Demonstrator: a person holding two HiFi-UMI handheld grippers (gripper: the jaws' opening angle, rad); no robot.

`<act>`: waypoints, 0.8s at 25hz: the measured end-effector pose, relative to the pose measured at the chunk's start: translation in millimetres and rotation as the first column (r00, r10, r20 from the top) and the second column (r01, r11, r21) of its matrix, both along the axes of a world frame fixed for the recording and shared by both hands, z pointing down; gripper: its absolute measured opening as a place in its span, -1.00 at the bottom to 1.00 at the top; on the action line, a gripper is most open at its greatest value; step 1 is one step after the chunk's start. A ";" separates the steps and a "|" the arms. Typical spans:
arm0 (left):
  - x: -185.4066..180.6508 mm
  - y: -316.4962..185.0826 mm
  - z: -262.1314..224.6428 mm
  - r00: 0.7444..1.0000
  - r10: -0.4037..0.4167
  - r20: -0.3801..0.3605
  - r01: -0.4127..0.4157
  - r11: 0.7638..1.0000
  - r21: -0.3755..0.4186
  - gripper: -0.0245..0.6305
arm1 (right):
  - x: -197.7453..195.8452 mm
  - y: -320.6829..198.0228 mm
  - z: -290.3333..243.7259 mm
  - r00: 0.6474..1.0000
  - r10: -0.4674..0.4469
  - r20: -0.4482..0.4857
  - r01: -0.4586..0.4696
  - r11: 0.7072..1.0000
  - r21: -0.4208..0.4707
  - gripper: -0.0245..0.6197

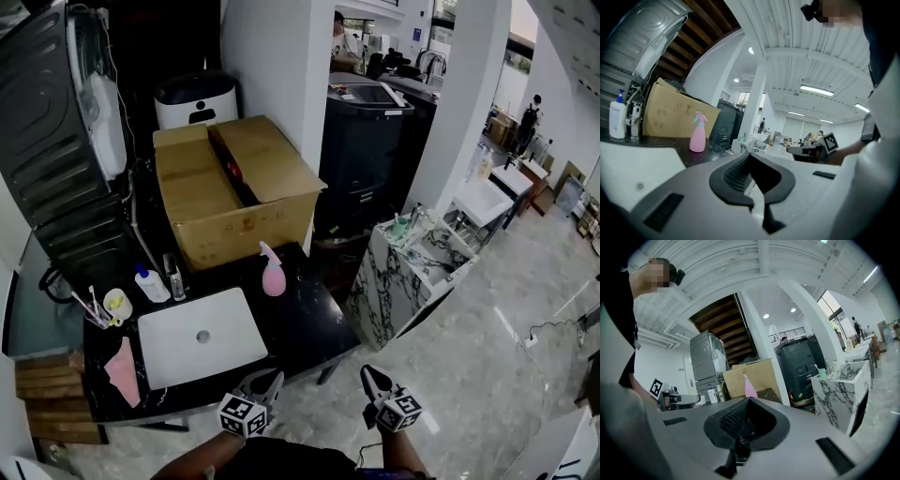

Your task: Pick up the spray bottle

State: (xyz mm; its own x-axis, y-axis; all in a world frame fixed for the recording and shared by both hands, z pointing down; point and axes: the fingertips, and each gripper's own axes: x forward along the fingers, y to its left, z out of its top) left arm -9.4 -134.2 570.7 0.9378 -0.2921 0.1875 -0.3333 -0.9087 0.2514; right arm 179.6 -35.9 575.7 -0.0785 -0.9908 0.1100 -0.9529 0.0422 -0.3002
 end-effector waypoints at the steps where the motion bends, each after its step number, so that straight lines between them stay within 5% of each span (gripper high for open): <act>1: -1.8 -8.1 0.0 1.000 -0.007 0.001 0.007 1.000 -0.002 -0.90 | -0.2 -8.5 -2.2 1.000 -0.003 0.000 0.003 1.000 -0.002 -0.84; 12: -12.1 -68.2 3.3 0.994 -0.107 0.017 0.107 0.994 -0.010 -0.90 | 8.5 -90.0 -4.2 0.996 -0.086 -0.010 0.086 0.996 0.003 -0.84; 20: 15.9 -104.9 3.0 0.980 -0.195 0.040 0.195 0.981 0.000 -0.90 | 31.5 -149.0 3.3 0.977 -0.210 0.037 0.209 0.978 0.014 -0.84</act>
